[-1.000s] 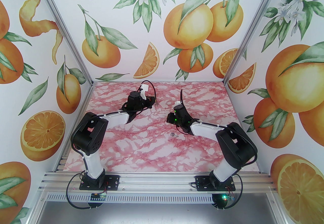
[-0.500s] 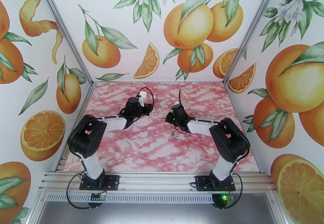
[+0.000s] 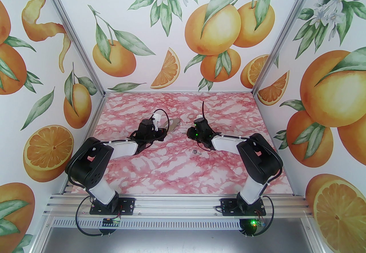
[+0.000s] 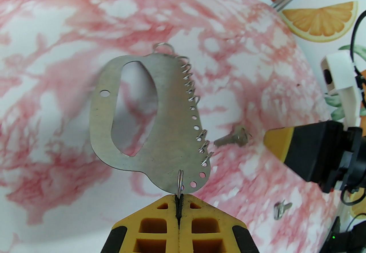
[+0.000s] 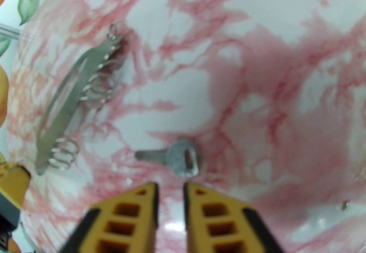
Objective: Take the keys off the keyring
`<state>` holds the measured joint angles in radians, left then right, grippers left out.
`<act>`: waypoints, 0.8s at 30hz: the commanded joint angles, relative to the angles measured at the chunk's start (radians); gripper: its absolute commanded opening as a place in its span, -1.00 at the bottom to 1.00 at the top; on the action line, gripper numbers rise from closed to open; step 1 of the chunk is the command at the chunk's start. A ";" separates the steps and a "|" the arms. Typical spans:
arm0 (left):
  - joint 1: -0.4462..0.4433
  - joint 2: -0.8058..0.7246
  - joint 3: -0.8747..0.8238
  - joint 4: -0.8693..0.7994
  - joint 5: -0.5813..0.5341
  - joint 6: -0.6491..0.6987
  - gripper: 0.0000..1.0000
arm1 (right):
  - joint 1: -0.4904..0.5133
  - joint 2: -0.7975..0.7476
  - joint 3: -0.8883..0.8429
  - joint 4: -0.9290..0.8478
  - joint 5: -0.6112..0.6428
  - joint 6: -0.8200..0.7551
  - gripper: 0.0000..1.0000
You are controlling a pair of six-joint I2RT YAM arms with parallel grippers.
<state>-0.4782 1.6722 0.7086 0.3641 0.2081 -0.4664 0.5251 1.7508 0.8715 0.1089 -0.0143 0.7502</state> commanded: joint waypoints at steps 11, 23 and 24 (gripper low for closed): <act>0.066 -0.278 0.031 -0.237 -0.130 0.084 0.10 | -0.129 -0.352 0.047 -0.316 0.070 -0.286 0.20; 0.275 -0.359 -0.023 -0.144 -0.701 0.545 1.00 | -0.309 -0.533 -0.306 0.053 0.467 -0.598 0.99; 0.292 -0.331 -0.062 -0.058 -0.691 0.567 0.99 | -0.322 -0.523 -0.353 0.144 0.461 -0.602 1.00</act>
<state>-0.2184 1.2842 0.7418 0.1333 -0.3473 -0.0711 0.2268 1.2072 0.6323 0.0227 0.3389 0.2440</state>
